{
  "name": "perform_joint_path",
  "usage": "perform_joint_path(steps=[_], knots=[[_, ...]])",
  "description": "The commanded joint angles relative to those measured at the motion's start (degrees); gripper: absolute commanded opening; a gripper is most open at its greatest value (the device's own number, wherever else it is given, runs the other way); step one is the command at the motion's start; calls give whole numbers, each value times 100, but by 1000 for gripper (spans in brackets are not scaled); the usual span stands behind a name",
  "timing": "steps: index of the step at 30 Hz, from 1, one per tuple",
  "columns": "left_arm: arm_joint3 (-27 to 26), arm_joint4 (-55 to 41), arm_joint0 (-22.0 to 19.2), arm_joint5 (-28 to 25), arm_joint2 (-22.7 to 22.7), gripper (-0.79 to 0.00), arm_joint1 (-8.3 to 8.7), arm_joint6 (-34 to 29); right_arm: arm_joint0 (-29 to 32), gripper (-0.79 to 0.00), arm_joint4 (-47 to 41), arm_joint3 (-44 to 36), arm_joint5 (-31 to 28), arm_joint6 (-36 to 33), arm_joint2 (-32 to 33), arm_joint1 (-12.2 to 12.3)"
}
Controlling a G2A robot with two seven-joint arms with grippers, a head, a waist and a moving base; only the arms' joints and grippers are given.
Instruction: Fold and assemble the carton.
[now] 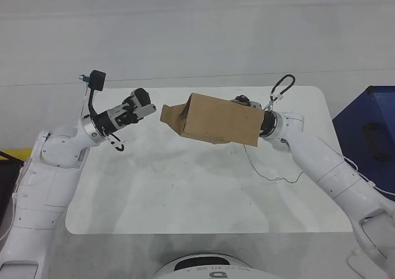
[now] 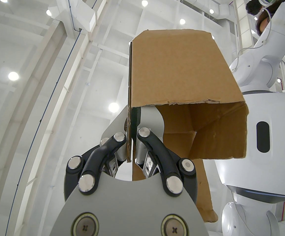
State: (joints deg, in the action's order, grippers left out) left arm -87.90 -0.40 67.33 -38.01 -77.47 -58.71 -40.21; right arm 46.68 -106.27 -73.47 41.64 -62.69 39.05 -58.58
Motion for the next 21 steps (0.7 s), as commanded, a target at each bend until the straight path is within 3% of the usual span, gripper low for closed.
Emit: perform_joint_path(steps=[1,2,4,16,21], knots=[[0,0,0,0,0,0,0,0,0,-785,-1,0,0,0,-1,0],[0,0,0,0,0,0,0,0,0,-785,-1,0,0,0,-1,0],[-636,263,-45,-81,766,0,-69,-608,0,-785,-1,0,0,0,-1,0],[-693,123,50,-61,788,0,-68,-530,139,-785,-41,-131,4,9,114,-2],[-527,117,171,-162,372,0,-14,-178,385,-785,-26,-236,-156,-151,360,43]])
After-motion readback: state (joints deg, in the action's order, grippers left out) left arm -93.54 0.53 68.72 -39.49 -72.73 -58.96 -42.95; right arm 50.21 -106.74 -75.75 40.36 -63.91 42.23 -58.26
